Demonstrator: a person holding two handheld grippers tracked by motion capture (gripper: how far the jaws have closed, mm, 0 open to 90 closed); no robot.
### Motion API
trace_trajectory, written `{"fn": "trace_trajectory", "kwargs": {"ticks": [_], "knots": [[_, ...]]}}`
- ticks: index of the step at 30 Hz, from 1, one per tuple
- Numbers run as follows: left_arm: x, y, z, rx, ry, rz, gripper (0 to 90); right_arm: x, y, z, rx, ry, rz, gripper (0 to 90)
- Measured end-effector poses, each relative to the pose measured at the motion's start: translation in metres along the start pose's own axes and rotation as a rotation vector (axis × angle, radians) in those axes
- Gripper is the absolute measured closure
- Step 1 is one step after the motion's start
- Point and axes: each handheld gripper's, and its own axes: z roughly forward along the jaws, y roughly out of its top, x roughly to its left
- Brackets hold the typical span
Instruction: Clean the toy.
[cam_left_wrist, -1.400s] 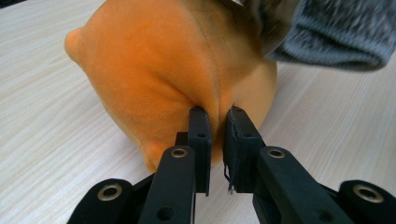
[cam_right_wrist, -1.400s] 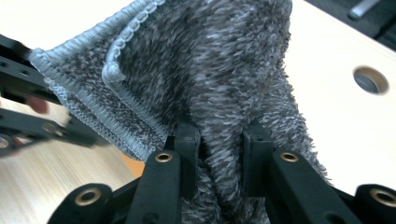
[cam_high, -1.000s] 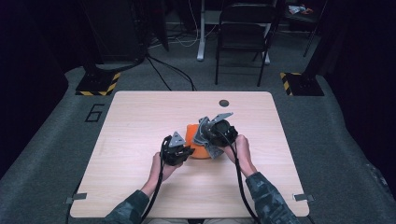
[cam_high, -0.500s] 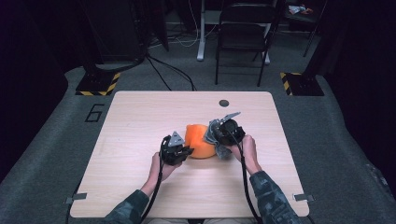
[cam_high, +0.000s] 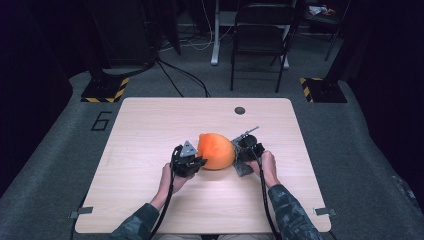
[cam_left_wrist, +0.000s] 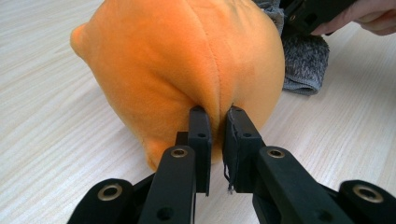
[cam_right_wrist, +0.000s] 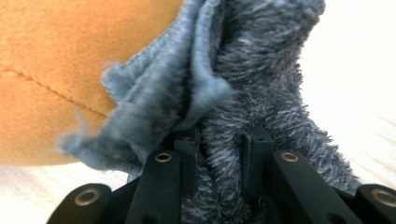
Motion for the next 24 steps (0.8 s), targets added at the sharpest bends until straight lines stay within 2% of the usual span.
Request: {"fn": "trace_trajectory", "kwargs": {"ticks": [4, 5, 8, 9, 13, 15, 17, 19, 20, 22, 24], "knots": [[0.001, 0.0, 0.0, 0.0, 0.0, -0.001, 81.6, -0.002, 0.004, -0.01, 0.0, -0.03, -0.015, 72.6], [0.001, 0.0, 0.0, -0.005, -0.001, -0.004, 81.5, -0.006, 0.006, -0.023, -0.014, -0.051, -0.014, 72.6], [0.0, 0.0, 0.0, -0.003, -0.002, -0.004, 81.5, -0.007, 0.011, -0.041, -0.072, -0.047, -0.006, 72.7], [0.001, 0.0, 0.0, -0.002, -0.002, 0.0, 81.4, -0.006, 0.014, -0.049, -0.076, -0.052, -0.004, 72.6], [0.001, 0.0, 0.0, -0.002, -0.001, -0.003, 81.2, 0.005, 0.022, -0.072, -0.131, -0.03, -0.051, 72.6], [0.001, 0.0, 0.0, -0.006, -0.002, -0.004, 81.0, 0.013, 0.025, -0.077, -0.137, -0.02, -0.074, 72.6], [0.001, 0.0, 0.0, -0.006, -0.002, -0.005, 80.9, 0.024, 0.028, -0.076, -0.119, -0.007, -0.104, 72.6], [0.001, 0.0, 0.0, -0.002, -0.001, -0.004, 80.5, 0.035, 0.029, -0.067, -0.077, -0.004, -0.147, 72.7], [0.002, 0.0, 0.0, 0.0, 0.001, -0.001, 80.1, 0.039, 0.028, -0.063, -0.075, -0.007, -0.153, 72.9], [0.002, 0.0, -0.001, 0.007, -0.003, 0.001, 78.7, 0.045, 0.027, -0.055, -0.055, -0.05, -0.178, 73.1], [0.003, 0.001, -0.002, 0.011, -0.004, 0.007, 74.3, 0.045, 0.027, -0.052, -0.071, -0.059, -0.187, 73.4]]}}
